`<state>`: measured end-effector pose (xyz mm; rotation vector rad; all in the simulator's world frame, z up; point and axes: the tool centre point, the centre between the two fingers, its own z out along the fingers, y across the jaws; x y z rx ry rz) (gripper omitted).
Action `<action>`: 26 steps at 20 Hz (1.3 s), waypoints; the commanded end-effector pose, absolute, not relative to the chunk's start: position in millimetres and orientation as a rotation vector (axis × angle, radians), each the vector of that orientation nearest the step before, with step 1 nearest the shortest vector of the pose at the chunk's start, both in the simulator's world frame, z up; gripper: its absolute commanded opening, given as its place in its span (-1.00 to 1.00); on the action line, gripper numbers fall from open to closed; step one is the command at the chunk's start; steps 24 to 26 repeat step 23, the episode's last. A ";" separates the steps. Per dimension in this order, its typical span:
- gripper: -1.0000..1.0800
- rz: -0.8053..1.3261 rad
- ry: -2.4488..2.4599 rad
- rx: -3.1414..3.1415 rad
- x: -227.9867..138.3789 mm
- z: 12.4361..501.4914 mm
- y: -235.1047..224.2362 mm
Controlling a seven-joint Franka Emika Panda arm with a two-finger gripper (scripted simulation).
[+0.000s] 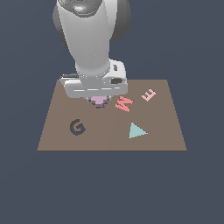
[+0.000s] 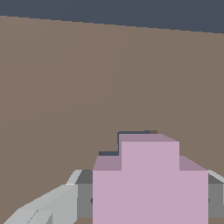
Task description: Insert a designated object into the corresponding slot on a board.
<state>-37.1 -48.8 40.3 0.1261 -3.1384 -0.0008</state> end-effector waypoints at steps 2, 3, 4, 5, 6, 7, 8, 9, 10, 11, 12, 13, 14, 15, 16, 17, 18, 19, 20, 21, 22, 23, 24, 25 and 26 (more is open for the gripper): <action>-1.00 -0.001 -3.137 0.172 -37.0 40.7 -47.8; -1.00 -0.001 -3.137 0.178 -37.0 40.7 -47.7; -1.00 -0.001 -3.137 0.181 -37.0 40.7 -47.6; -1.00 -0.001 -3.137 0.182 -37.1 40.7 -47.6; -1.00 -0.001 -3.137 0.175 -37.2 40.5 -47.7; -1.00 -0.001 -3.137 0.175 -37.2 40.0 -47.8; -1.00 -0.001 -3.137 0.176 -37.2 38.9 -47.7; -1.00 -0.001 -3.137 0.177 -37.2 36.9 -47.7; -1.00 -0.001 -3.137 0.179 -37.1 34.3 -47.7; -1.00 0.000 -3.138 0.181 -37.1 32.2 -47.7; -1.00 0.000 -3.138 0.182 -37.2 31.0 -47.7; -1.00 0.000 -3.138 0.182 -37.2 30.6 -47.9; 0.92 0.000 -3.138 0.182 -37.2 30.6 -47.9; 0.92 0.000 -3.138 0.182 -37.2 30.6 -47.9; 0.92 0.000 -3.138 0.182 -37.2 30.6 -47.9; 0.92 0.000 -3.138 0.182 -37.2 30.6 -47.9; 0.92 0.000 -3.138 0.182 -37.2 30.6 -47.9; 0.92 0.000 -3.138 0.182 -37.2 30.6 -47.9; 0.92 0.000 -3.138 0.182 -37.2 30.6 -47.9; 0.92 0.000 -3.138 0.182 -37.2 30.6 -47.9; 0.92 0.000 -3.138 0.182 -37.2 30.6 -47.9; 0.92 0.000 -3.138 0.182 -37.2 30.6 -47.9; 0.92 0.000 -3.138 0.182 -37.2 30.6 -47.9; 0.92 0.000 -3.138 0.182 -37.2 30.6 -47.9; 0.92 0.000 -3.138 0.182 -37.2 30.6 -47.9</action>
